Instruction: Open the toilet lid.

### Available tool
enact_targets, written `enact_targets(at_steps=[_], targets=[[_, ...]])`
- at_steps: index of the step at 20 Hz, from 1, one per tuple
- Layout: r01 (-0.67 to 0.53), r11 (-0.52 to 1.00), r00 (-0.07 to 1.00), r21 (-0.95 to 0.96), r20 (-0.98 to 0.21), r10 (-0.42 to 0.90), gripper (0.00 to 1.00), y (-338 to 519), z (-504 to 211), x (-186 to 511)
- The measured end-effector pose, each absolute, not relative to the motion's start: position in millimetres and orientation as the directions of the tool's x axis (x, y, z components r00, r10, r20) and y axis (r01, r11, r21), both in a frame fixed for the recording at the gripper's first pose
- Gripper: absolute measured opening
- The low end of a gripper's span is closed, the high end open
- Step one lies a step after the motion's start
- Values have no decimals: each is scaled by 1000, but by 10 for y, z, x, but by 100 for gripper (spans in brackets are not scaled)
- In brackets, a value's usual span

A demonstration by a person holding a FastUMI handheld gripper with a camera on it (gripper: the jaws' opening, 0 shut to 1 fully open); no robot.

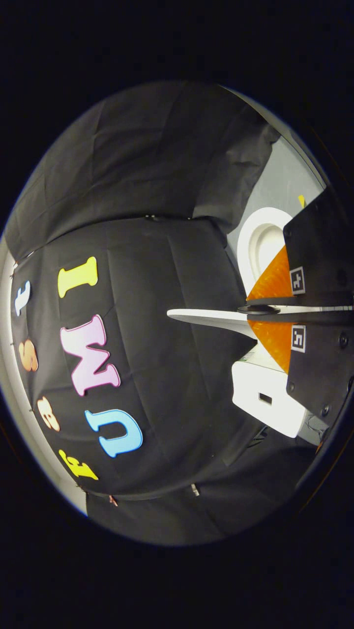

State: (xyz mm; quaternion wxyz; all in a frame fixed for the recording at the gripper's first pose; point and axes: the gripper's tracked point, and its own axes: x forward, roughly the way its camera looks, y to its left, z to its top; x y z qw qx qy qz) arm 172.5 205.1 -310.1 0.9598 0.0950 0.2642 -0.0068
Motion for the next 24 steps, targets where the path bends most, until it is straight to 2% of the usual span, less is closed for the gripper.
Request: enact_targets(at_steps=[4, 13, 24], targets=[[31, 997, 876, 74, -482, 9, 7, 2379, -3006, 1667], [-91, 996, 905, -21, -419, 74, 10, 3342, -2880, 1561], [-236, 961, 901, -146, -403, 160, 11, 4331, -3034, 1368]])
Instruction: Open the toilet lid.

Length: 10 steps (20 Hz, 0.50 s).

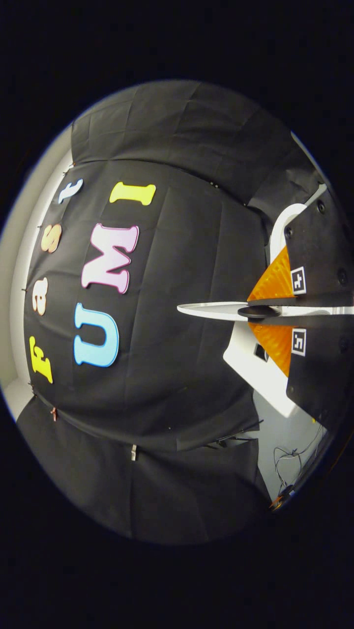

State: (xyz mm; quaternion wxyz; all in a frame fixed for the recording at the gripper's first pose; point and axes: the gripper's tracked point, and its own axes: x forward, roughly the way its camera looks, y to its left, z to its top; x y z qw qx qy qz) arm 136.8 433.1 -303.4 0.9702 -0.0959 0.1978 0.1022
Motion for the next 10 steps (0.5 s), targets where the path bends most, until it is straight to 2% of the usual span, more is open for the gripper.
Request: enact_targets(at_steps=[5, 10], targets=[[-272, 946, 886, -175, -430, 175, 11, 4572, -3098, 1335], [-259, 948, 881, -184, -448, 153, 13, 4435, -3089, 1313]])
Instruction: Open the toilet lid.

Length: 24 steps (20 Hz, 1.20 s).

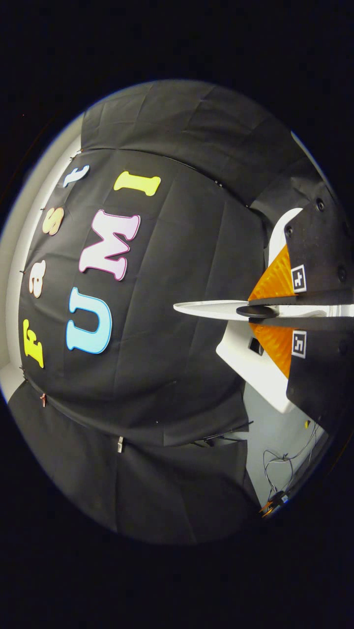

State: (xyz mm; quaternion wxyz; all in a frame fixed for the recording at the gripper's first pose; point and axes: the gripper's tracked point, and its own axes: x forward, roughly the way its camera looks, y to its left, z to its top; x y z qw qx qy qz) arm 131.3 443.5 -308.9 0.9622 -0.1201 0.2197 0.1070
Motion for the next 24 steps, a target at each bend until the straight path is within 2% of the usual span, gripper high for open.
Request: enact_targets(at_steps=[1, 2, 6, 8, 16, 24], targets=[[-266, 948, 879, -171, -446, 167, 15, 4435, -3068, 1295], [-263, 949, 884, -175, -437, 165, 21, 4415, -3035, 1279], [-293, 943, 892, -159, -399, 210, 72, 4436, -2899, 1278], [-271, 952, 893, -141, -407, 194, 98, 4338, -2907, 1228], [-263, 962, 903, -69, -369, 220, 98, 4048, -2431, 1169], [-274, 962, 933, -25, -251, 259, 98, 3602, -1558, 1025]])
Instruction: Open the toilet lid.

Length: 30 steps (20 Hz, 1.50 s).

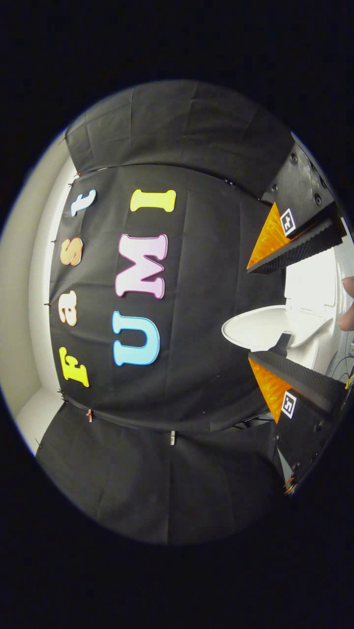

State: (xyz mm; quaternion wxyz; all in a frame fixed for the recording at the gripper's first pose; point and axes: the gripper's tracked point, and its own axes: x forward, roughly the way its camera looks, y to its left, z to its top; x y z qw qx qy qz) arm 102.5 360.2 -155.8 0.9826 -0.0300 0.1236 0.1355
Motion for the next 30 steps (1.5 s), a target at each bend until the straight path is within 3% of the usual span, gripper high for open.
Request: enact_targets(at_steps=[15, 30], targets=[[-224, 974, 963, 32, -148, 226, 98, 2167, -648, 697], [-97, 995, 989, -13, -114, 94, 98, 897, -566, 319]])
